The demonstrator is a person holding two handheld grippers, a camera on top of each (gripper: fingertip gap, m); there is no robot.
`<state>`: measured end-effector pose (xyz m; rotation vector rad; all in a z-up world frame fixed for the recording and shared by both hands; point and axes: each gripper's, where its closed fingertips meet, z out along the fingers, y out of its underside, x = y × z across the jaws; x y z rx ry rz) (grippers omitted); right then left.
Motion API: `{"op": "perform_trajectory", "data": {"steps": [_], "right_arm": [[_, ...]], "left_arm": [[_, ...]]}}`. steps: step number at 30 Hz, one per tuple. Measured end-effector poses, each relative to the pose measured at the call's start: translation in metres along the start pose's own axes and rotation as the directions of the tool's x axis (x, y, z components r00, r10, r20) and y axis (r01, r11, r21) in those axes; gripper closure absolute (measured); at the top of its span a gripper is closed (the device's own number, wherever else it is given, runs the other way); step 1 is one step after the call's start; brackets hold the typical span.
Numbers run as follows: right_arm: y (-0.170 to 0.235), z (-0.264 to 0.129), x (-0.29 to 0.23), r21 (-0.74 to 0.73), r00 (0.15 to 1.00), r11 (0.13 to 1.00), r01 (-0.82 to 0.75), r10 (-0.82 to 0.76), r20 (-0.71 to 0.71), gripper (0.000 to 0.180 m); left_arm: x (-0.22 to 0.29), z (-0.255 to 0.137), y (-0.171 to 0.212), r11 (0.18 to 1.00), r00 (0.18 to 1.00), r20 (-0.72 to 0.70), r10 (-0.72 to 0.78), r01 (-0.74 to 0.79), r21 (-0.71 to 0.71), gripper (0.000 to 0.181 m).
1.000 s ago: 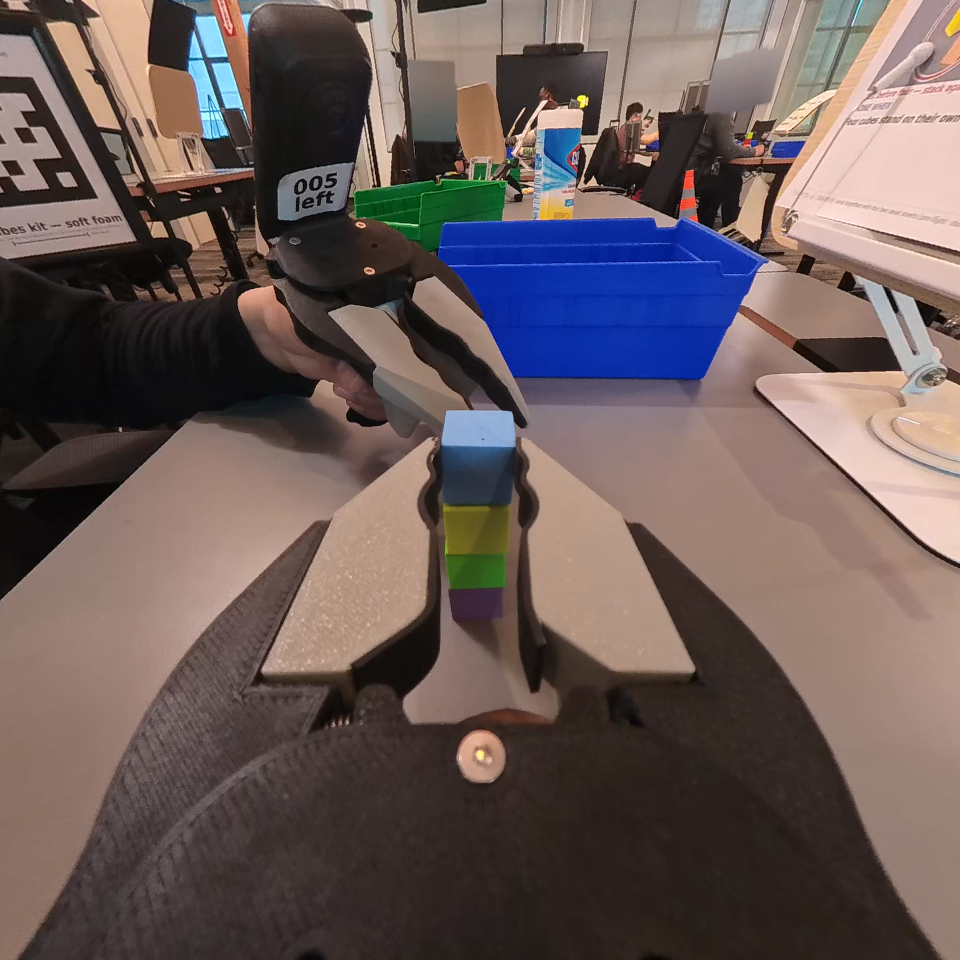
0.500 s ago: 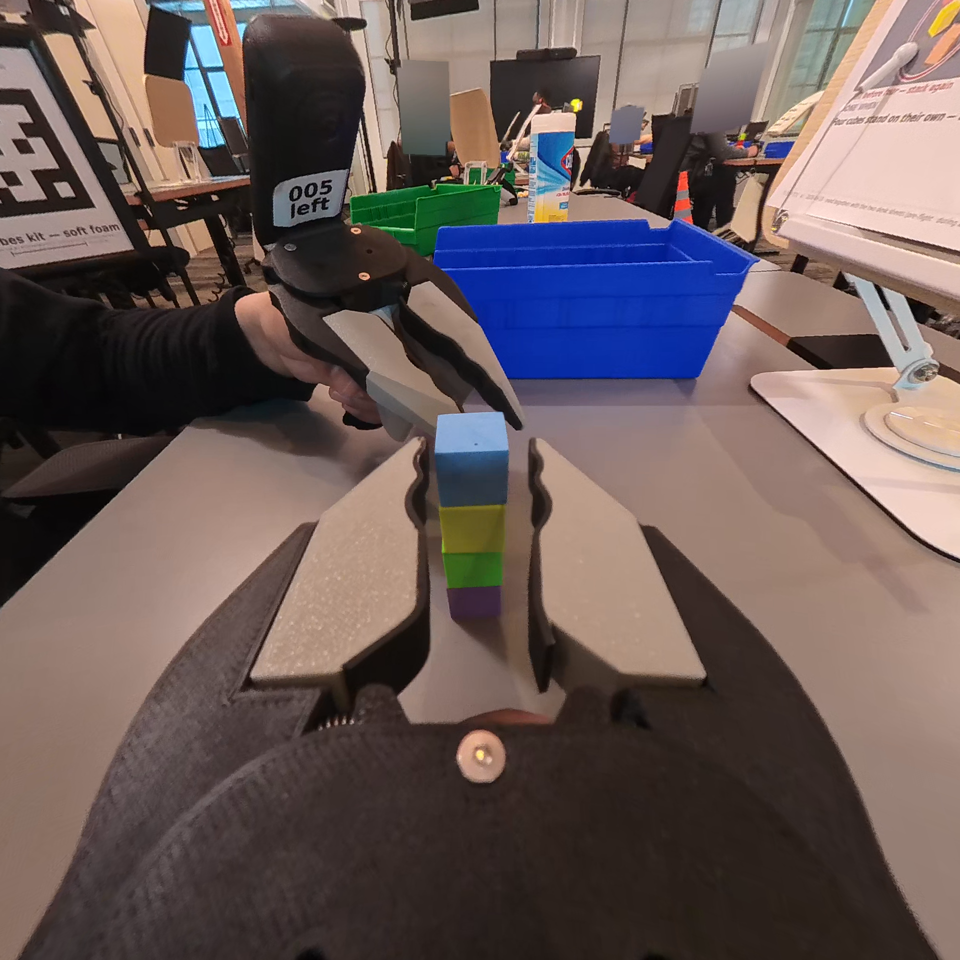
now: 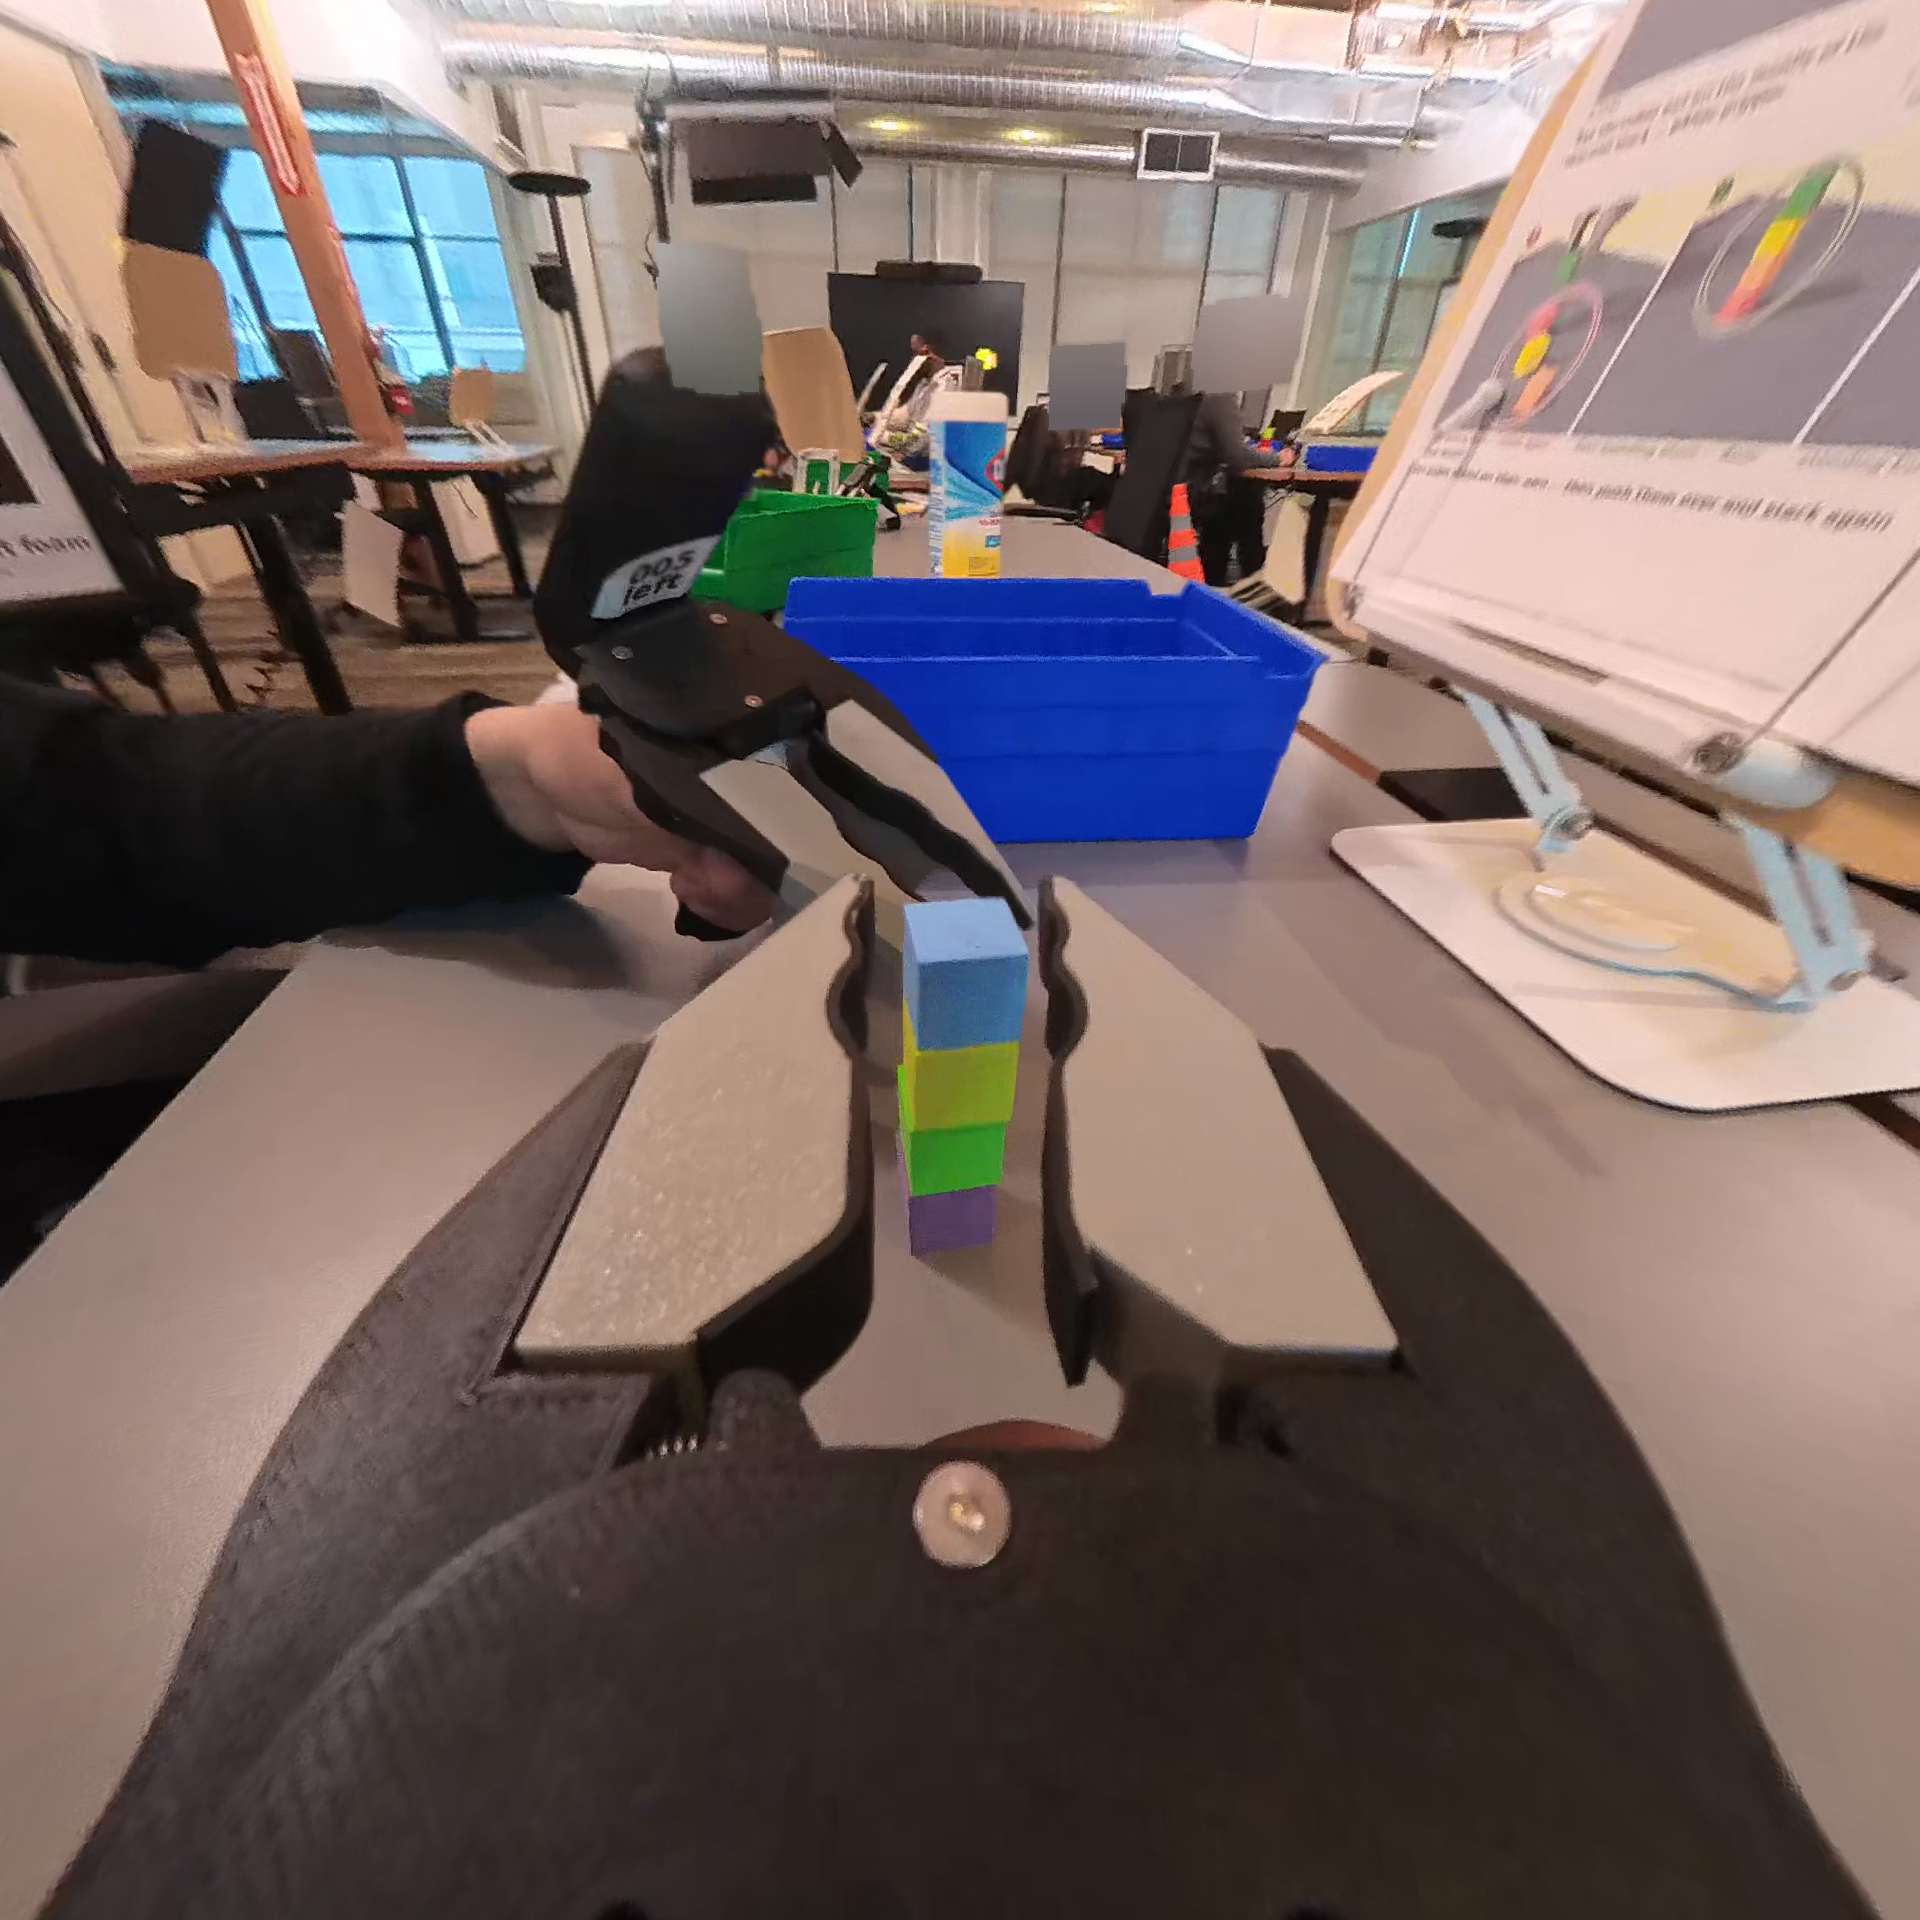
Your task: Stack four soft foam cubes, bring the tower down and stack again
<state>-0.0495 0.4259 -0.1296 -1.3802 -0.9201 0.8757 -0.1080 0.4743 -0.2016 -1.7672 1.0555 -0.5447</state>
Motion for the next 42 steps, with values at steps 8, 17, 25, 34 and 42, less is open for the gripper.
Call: {"op": "perform_trajectory", "data": {"steps": [8, 17, 25, 34, 42], "right_arm": [[0.021, 0.010, -0.036, -0.186, 0.984, 0.971, 0.153, -0.132, 0.118, 0.179], [0.076, 0.023, -0.055, -0.404, 0.965, 0.881, 0.246, -0.183, 0.188, 0.180], [0.095, 0.027, -0.043, -0.491, 0.955, 0.819, 0.297, -0.262, 0.141, 0.180], [0.096, 0.031, -0.021, -0.514, 0.959, 0.818, 0.259, -0.283, 0.033, 0.180], [0.078, 0.032, 0.011, -0.459, 0.933, 0.862, 0.216, -0.321, -0.164, 0.169]], "left_arm": [[-0.012, 0.006, 0.013, 0.998, 0.999, 0.004, -0.039, 0.039, -0.042, 0.158], [-0.014, 0.005, 0.013, 0.998, 0.999, -0.006, -0.044, 0.044, -0.036, 0.172], [-0.013, 0.006, 0.014, 0.999, 1.000, 0.000, -0.015, 0.015, -0.043, 0.170], [-0.012, 0.007, 0.015, 0.999, 1.000, 0.001, -0.011, 0.011, -0.049, 0.169], [-0.013, 0.007, 0.015, 0.998, 1.000, 0.007, -0.013, 0.013, -0.055, 0.166]]}}
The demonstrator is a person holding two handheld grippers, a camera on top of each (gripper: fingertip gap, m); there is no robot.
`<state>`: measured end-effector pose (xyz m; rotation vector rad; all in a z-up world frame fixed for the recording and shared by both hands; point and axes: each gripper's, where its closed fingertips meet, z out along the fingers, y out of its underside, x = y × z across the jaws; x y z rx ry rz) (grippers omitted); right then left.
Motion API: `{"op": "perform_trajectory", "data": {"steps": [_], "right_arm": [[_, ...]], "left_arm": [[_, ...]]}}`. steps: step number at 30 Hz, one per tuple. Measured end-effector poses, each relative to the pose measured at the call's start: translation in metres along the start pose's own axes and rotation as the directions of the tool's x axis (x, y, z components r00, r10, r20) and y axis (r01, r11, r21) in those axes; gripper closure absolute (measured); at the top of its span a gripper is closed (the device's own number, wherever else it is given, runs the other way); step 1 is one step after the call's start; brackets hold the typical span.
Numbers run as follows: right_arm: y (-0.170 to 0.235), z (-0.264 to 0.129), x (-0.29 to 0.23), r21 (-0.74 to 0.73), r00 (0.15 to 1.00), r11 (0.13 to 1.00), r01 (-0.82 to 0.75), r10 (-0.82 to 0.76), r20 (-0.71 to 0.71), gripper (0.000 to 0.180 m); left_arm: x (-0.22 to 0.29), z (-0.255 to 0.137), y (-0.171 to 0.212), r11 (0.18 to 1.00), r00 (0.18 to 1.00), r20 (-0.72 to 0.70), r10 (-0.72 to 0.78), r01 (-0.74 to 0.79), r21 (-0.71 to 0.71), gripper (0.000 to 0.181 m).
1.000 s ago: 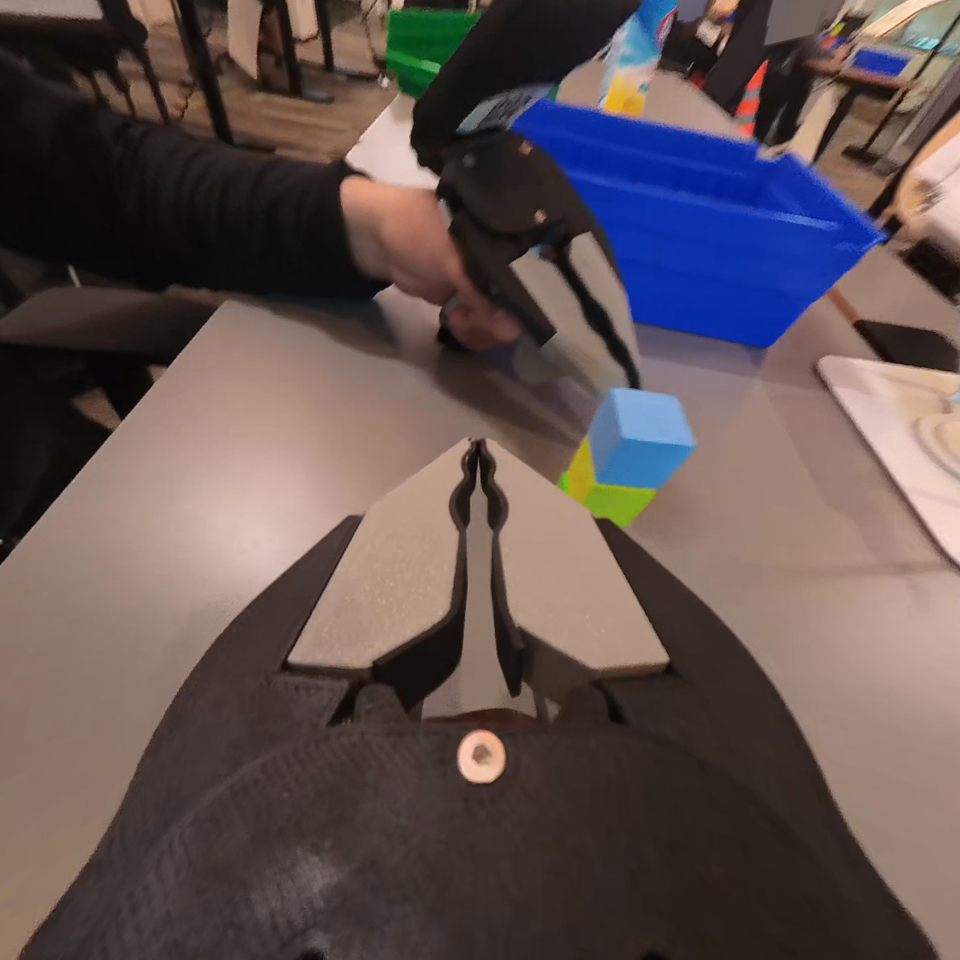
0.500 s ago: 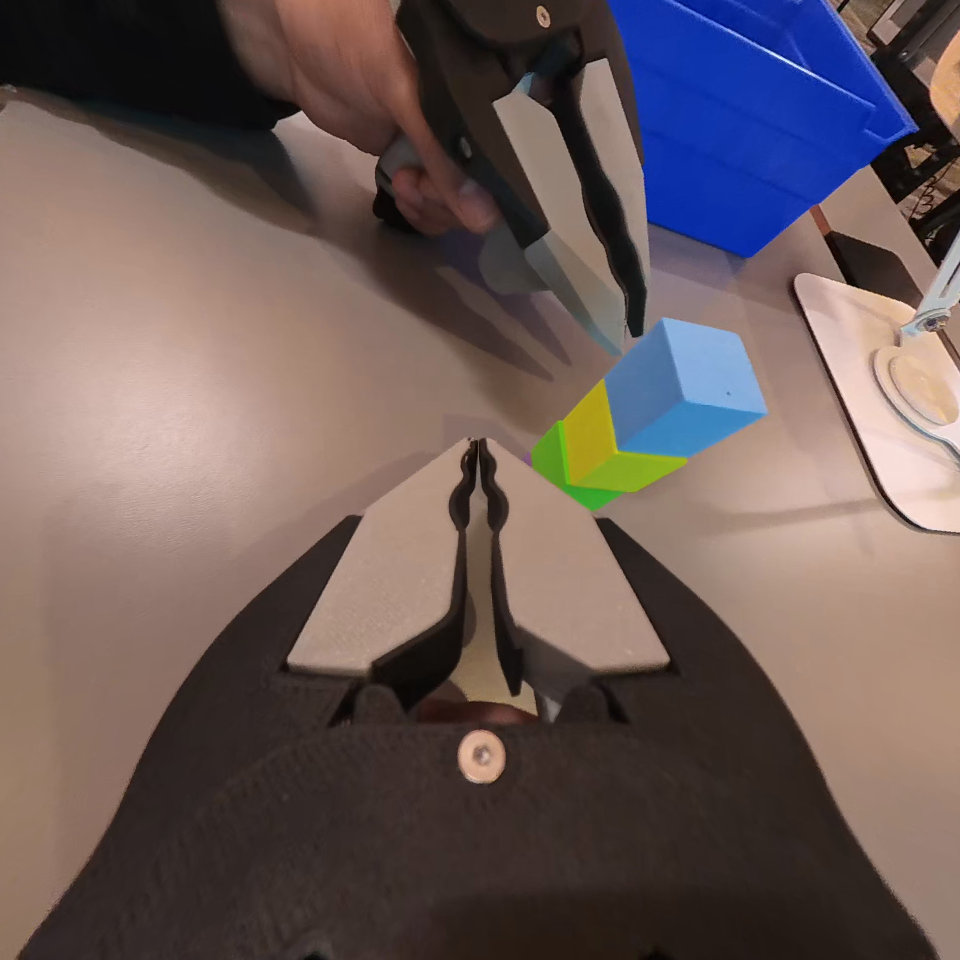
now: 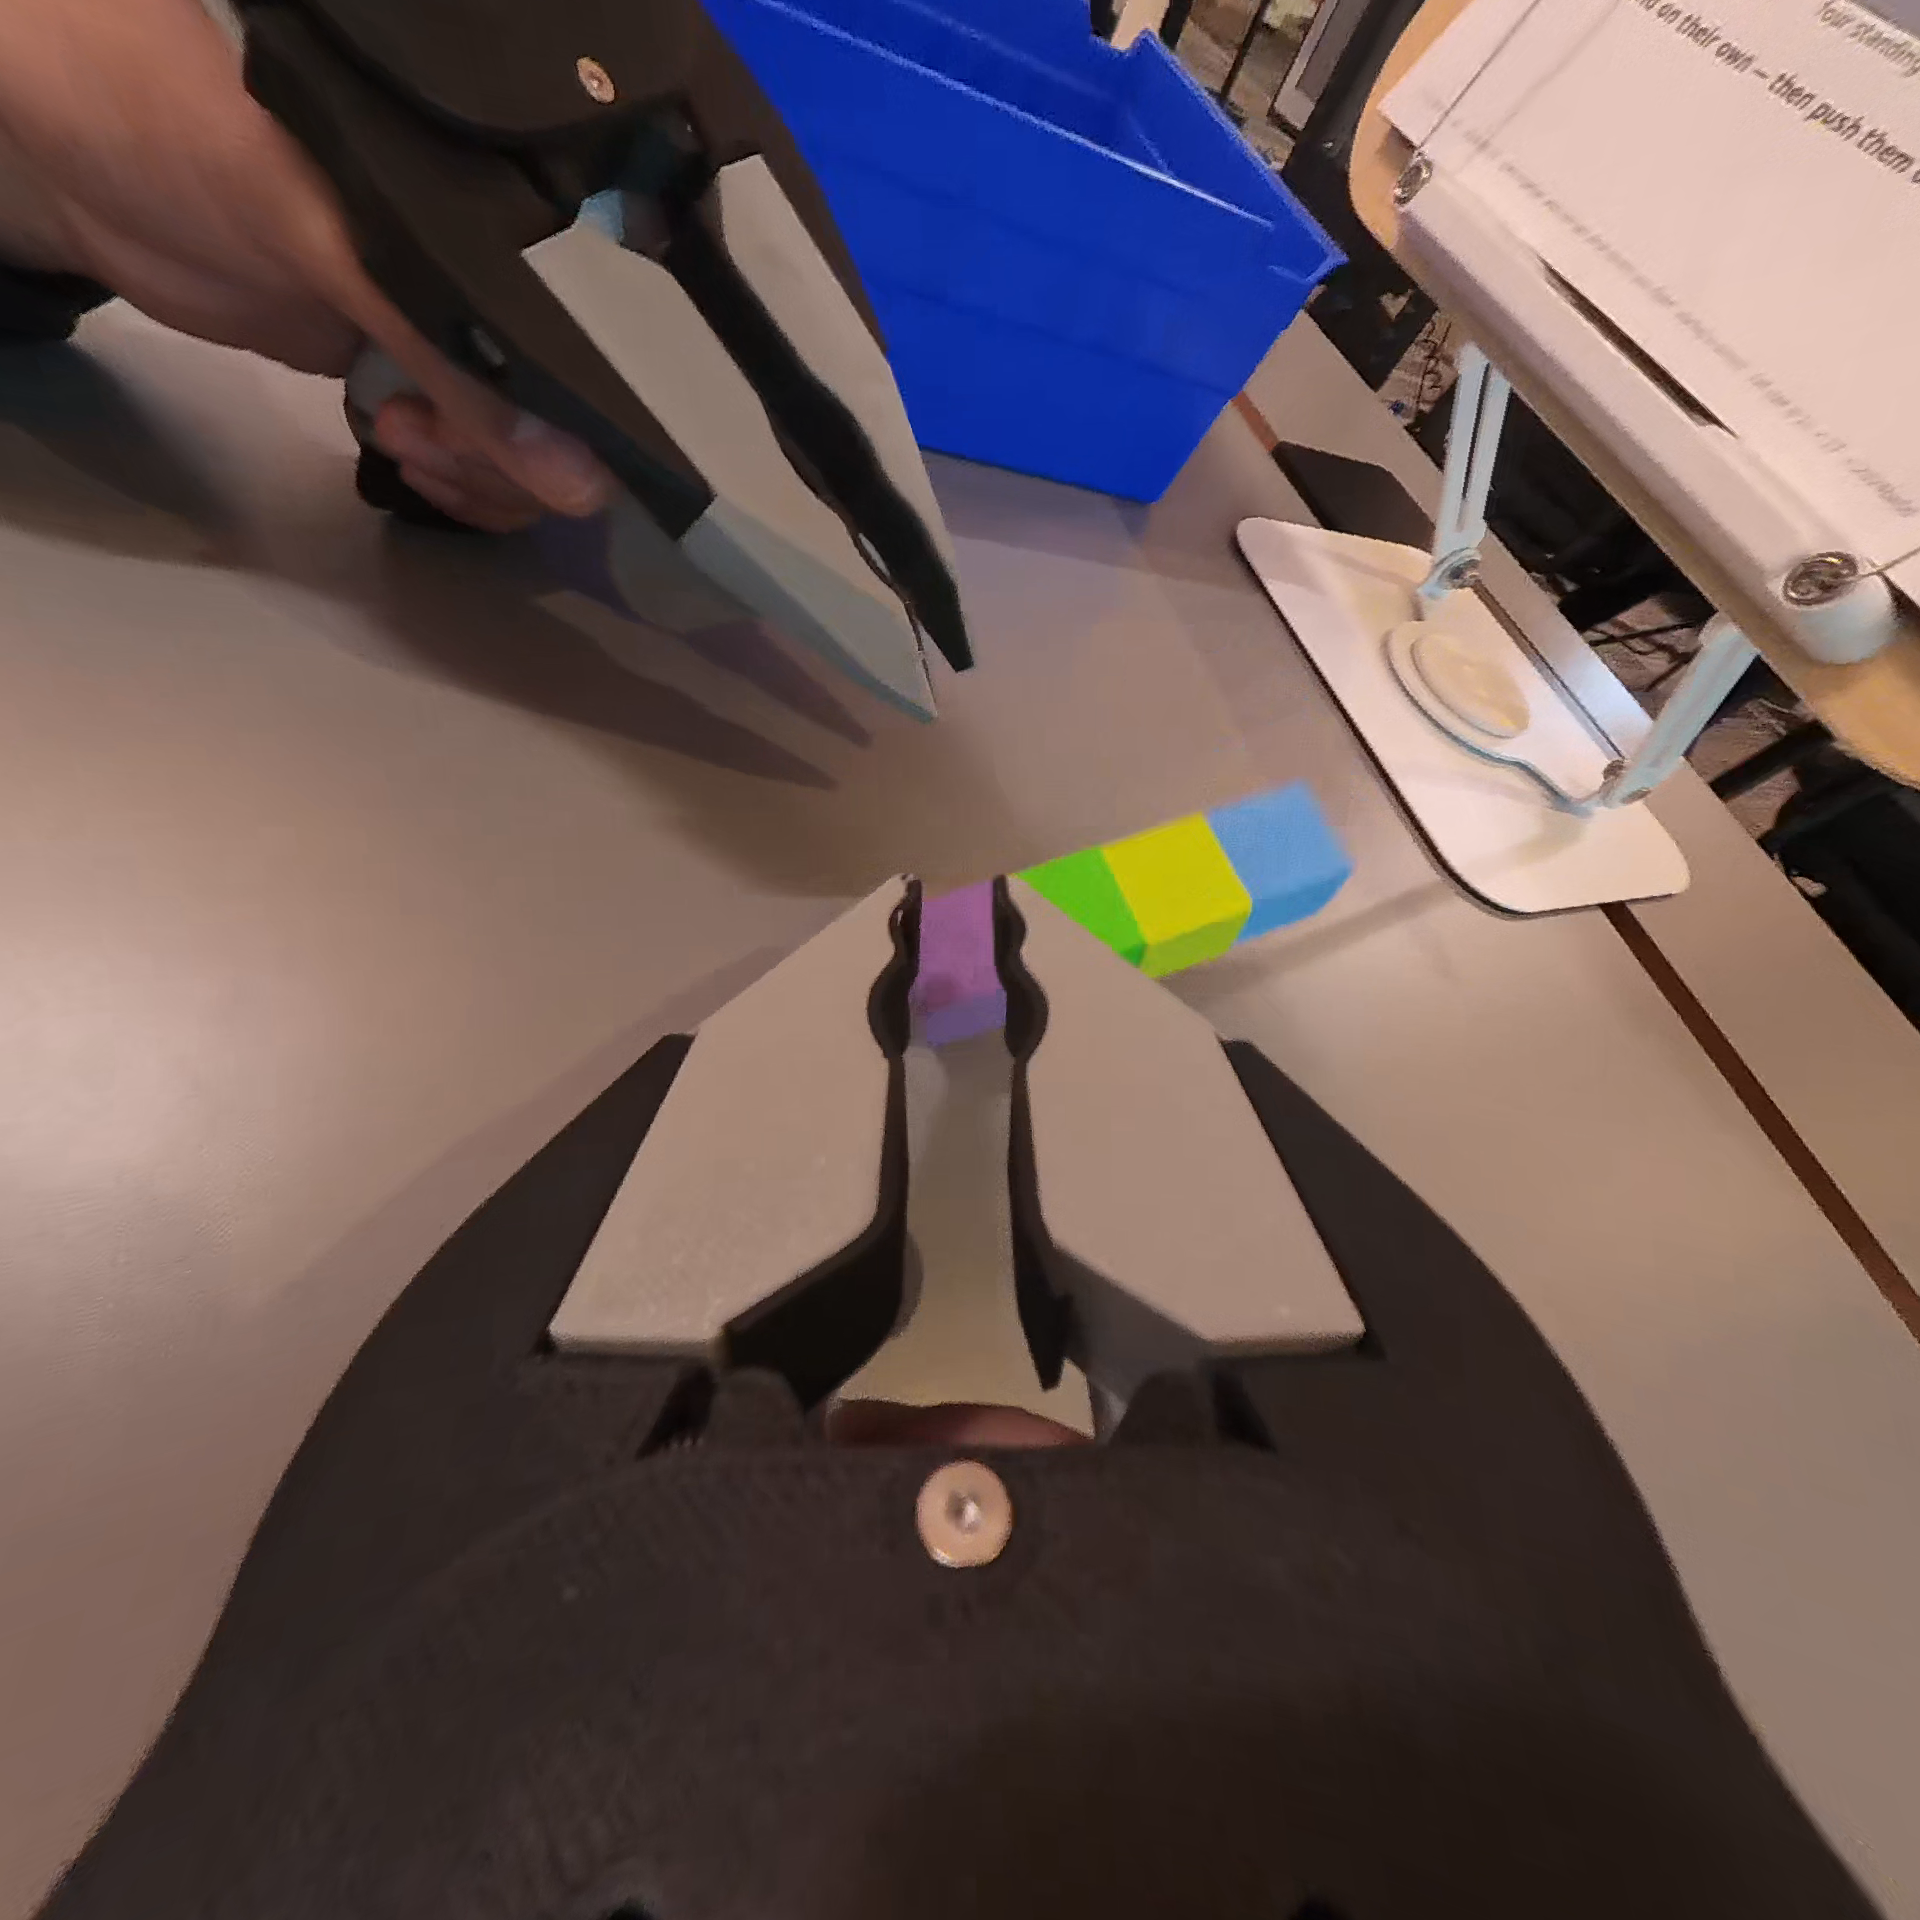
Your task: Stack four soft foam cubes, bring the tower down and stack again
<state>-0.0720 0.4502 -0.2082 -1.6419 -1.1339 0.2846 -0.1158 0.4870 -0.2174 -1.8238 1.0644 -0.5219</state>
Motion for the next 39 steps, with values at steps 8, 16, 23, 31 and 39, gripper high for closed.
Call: {"op": "perform_trajectory", "data": {"steps": [8, 16, 23, 31, 39], "right_arm": [[-0.003, -0.018, 0.039, 0.057, 0.983, 0.994, -0.097, 0.105, -0.148, 0.165], [0.032, -0.037, 0.088, 0.067, 0.895, 0.945, -0.320, 0.324, -0.306, 0.163], [0.046, -0.040, 0.093, 0.064, 0.839, 0.877, -0.476, 0.475, -0.267, 0.153], [0.050, -0.035, 0.087, 0.010, 0.854, 0.885, -0.465, 0.451, -0.261, 0.150], [0.048, -0.035, 0.085, 0.013, 0.863, 0.894, -0.447, 0.435, -0.257, 0.155]], "left_arm": [[0.002, 0.000, 0.001, 1.000, 1.000, -0.005, 0.013, -0.013, -0.005, 0.163], [0.006, 0.002, 0.003, 0.998, 0.998, -0.004, 0.058, -0.058, -0.027, 0.154], [0.007, 0.005, 0.007, 0.998, 0.999, -0.035, 0.029, -0.031, -0.052, 0.146], [0.024, 0.026, 0.026, 0.974, 0.990, -0.138, -0.036, 0.003, -0.227, 0.157], [0.032, 0.061, -0.008, 0.966, 0.961, -0.166, -0.220, 0.191, -0.171, 0.166]]}}
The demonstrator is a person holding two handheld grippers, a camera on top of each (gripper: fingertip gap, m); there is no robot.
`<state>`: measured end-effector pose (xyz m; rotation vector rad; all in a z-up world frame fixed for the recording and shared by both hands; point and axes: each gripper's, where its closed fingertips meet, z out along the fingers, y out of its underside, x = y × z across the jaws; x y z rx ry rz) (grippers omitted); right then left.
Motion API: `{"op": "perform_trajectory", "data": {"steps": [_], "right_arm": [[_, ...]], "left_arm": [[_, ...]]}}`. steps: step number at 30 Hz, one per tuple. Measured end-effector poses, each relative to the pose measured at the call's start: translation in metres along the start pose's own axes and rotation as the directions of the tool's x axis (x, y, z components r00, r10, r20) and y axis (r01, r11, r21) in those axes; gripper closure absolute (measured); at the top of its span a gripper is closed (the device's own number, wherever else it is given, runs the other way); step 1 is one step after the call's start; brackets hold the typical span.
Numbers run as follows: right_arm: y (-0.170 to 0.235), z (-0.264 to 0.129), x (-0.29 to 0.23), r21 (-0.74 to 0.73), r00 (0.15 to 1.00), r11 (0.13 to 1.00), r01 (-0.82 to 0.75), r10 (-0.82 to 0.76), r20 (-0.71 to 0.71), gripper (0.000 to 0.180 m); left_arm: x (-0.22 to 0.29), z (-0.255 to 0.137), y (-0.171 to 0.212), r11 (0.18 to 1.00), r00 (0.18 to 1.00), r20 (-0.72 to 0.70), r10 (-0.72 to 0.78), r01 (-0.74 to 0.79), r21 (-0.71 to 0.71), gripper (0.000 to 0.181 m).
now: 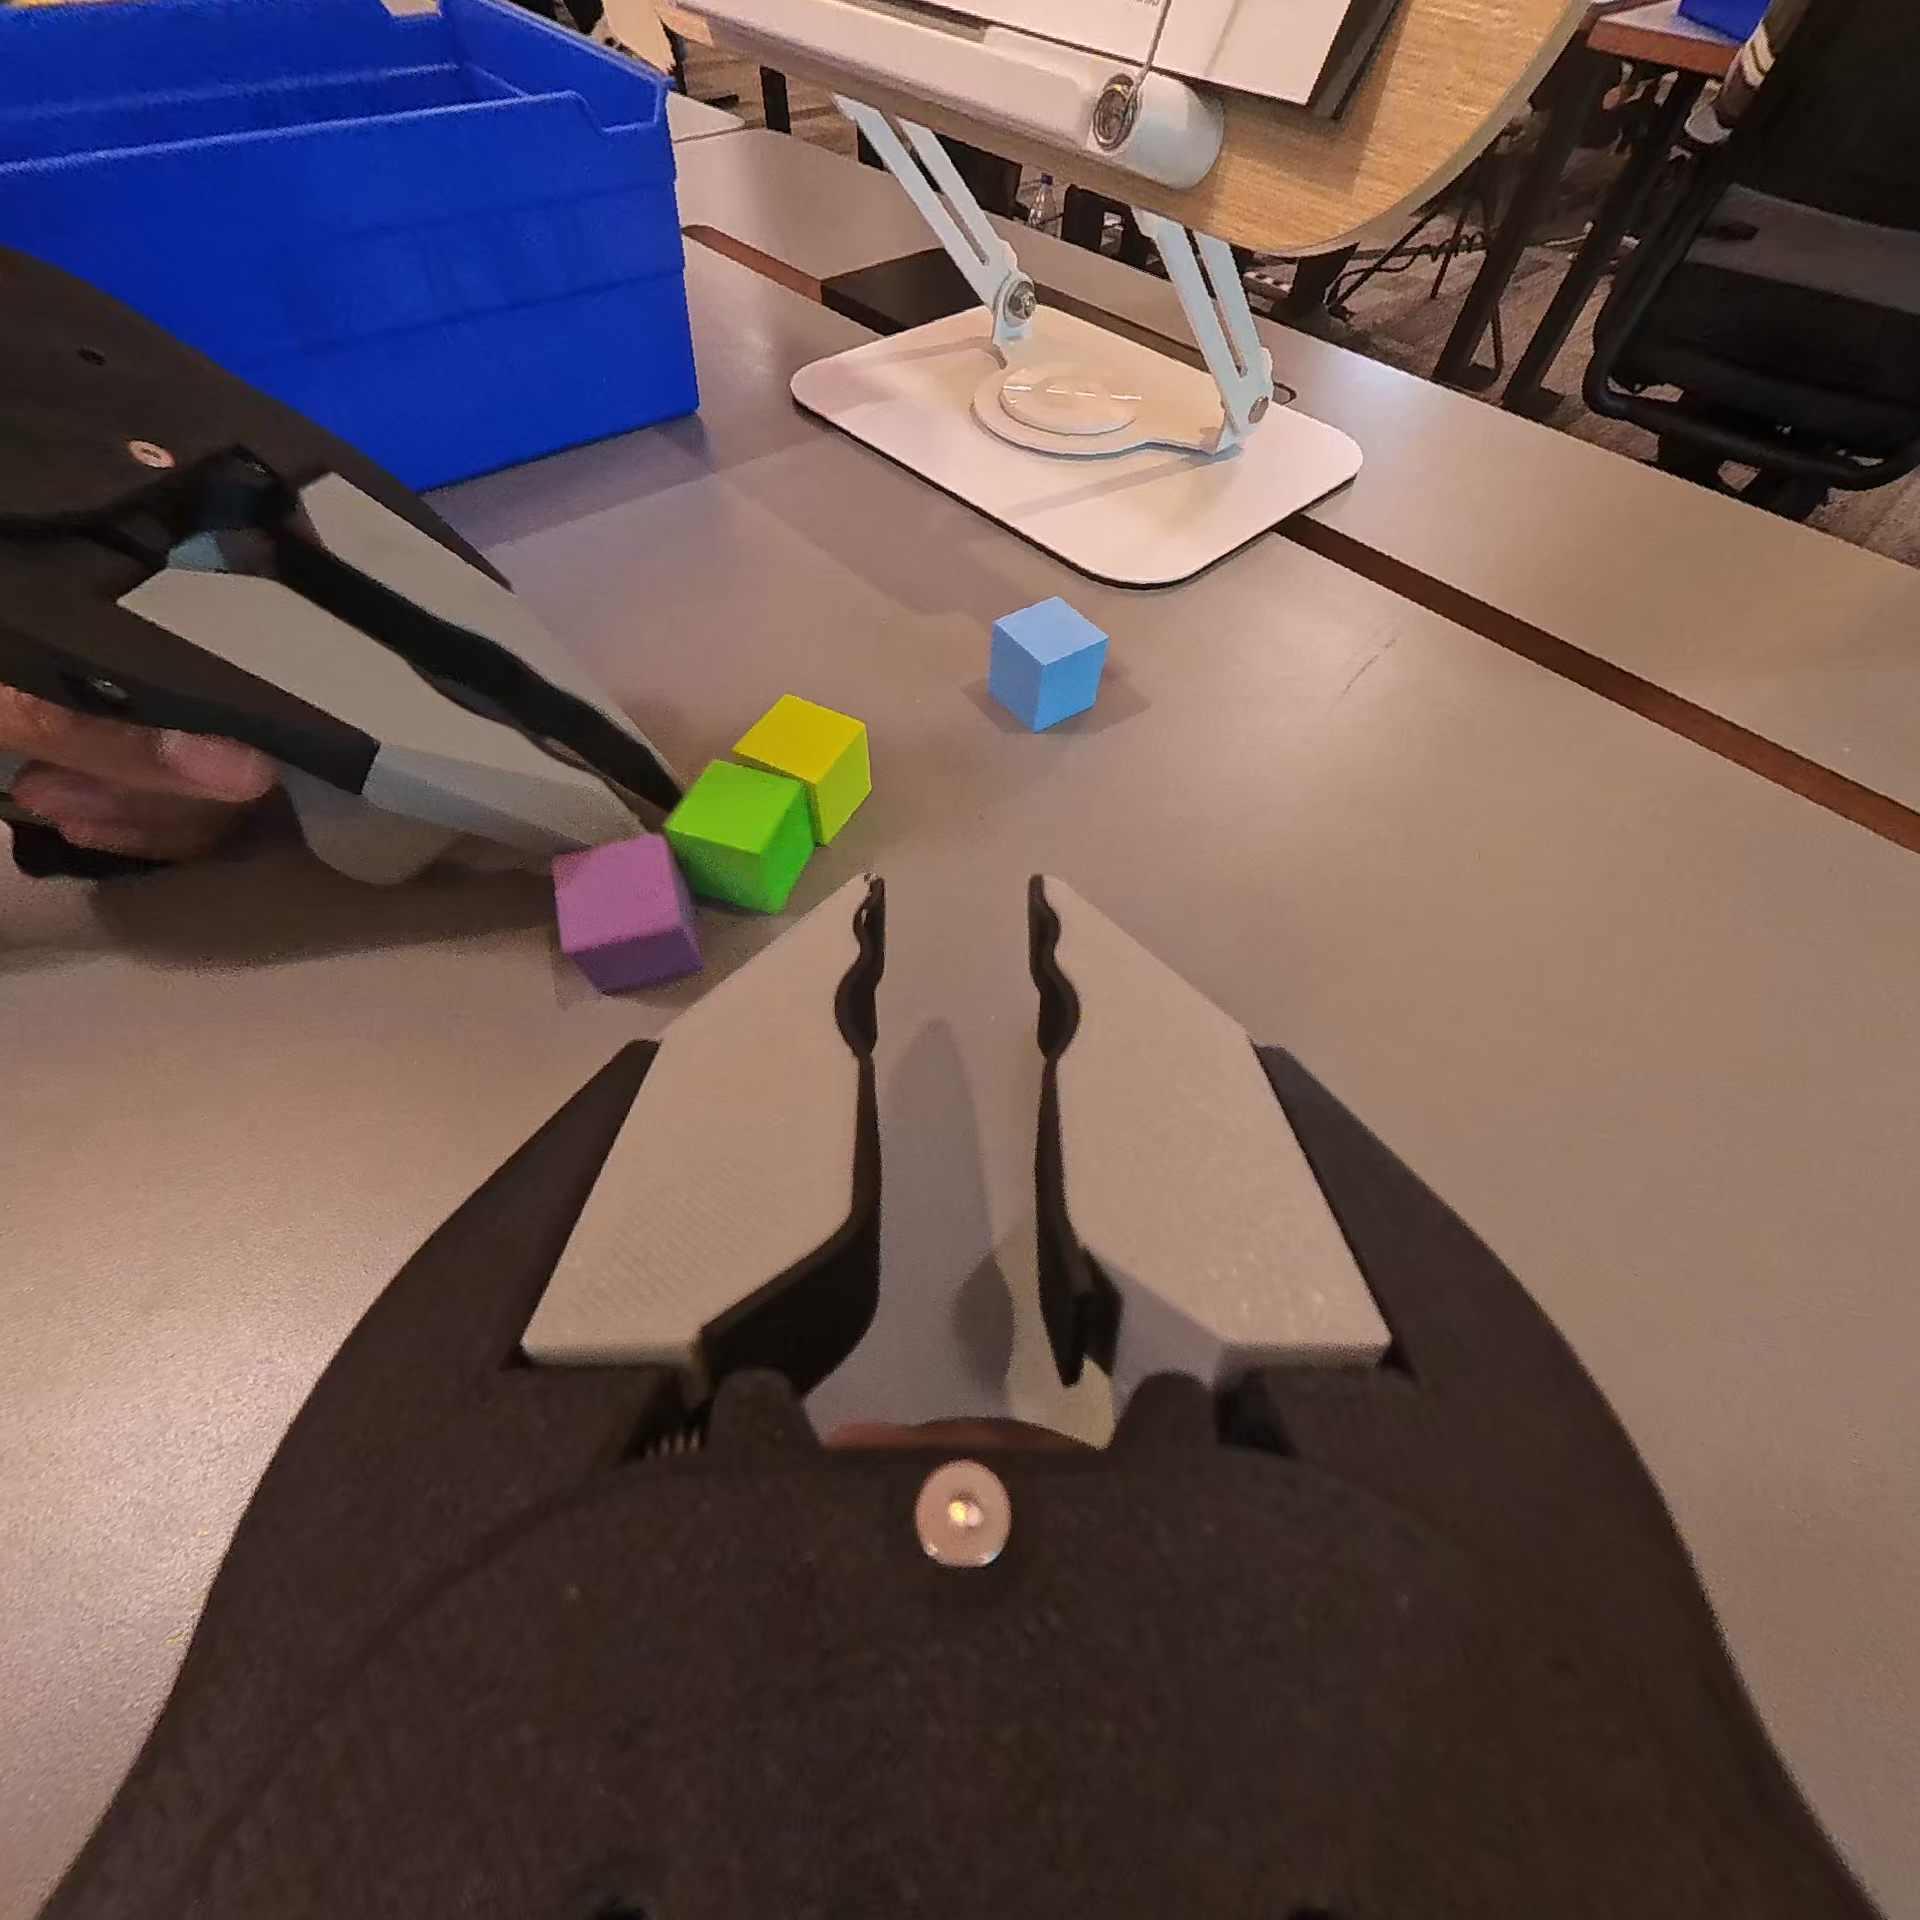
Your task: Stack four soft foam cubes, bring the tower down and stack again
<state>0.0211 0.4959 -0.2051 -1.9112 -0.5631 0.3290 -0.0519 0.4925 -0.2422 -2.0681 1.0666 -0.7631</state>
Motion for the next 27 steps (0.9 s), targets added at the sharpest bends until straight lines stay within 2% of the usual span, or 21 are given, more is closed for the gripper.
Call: {"op": "perform_trajectory", "data": {"steps": [2, 4, 5, 7, 9, 11, 13, 16, 21, 25, 27], "right_arm": [[0.000, 0.000, 0.000, 0.003, 1.000, 1.000, -0.005, 0.005, 0.001, 0.155], [-0.001, -0.001, 0.001, 0.008, 1.000, 1.000, -0.010, 0.010, 0.003, 0.155], [-0.002, -0.001, 0.001, 0.014, 1.000, 1.000, -0.010, 0.010, 0.002, 0.156], [-0.003, -0.002, 0.001, 0.024, 1.000, 1.000, -0.010, 0.010, 0.001, 0.157], [-0.003, -0.002, 0.001, 0.022, 1.000, 1.000, -0.012, 0.012, 0.004, 0.157], [-0.002, -0.001, 0.000, 0.015, 1.000, 1.000, -0.013, 0.013, 0.009, 0.157], [-0.001, -0.001, -0.001, 0.012, 1.000, 1.000, -0.010, 0.010, 0.011, 0.157], [-0.003, -0.003, -0.002, 0.025, 1.000, 1.000, -0.004, 0.004, 0.011, 0.158], [-0.004, -0.004, -0.002, 0.037, 1.000, 0.999, -0.017, 0.016, 0.021, 0.157], [-0.004, -0.004, -0.002, 0.035, 0.999, 0.999, -0.027, 0.026, 0.030, 0.157], [-0.005, -0.004, -0.002, 0.041, 0.999, 0.999, -0.032, 0.031, 0.031, 0.158]], "left_arm": [[0.013, -0.001, -0.022, 0.990, 0.995, -0.078, -0.056, 0.065, 0.125, 0.179], [0.010, -0.006, -0.037, 0.968, 0.990, -0.098, -0.100, 0.119, 0.220, 0.181], [-0.001, -0.010, -0.039, 0.964, 0.993, -0.050, -0.102, 0.111, 0.243, 0.180], [-0.026, -0.018, -0.041, 0.964, 0.993, 0.097, -0.061, 0.033, 0.263, 0.163], [-0.043, -0.021, -0.038, 0.972, 0.979, 0.201, -0.022, -0.026, 0.232, 0.153], [-0.040, -0.012, -0.034, 0.982, 0.988, 0.155, -0.007, -0.023, 0.185, 0.140], [-0.036, -0.005, -0.036, 0.986, 0.995, 0.104, -0.006, -0.011, 0.167, 0.135], [-0.039, 0.001, -0.044, 0.984, 0.996, 0.093, 0.000, -0.017, 0.178, 0.139], [-0.027, 0.012, -0.037, 0.993, 0.998, -0.009, 0.065, -0.064, 0.100, 0.134], [-0.033, 0.016, -0.027, 0.981, 0.980, 0.042, 0.192, -0.193, 0.023, 0.153], [-0.035, 0.016, -0.027, 0.978, 0.977, 0.055, 0.207, -0.209, 0.016, 0.154]]}}
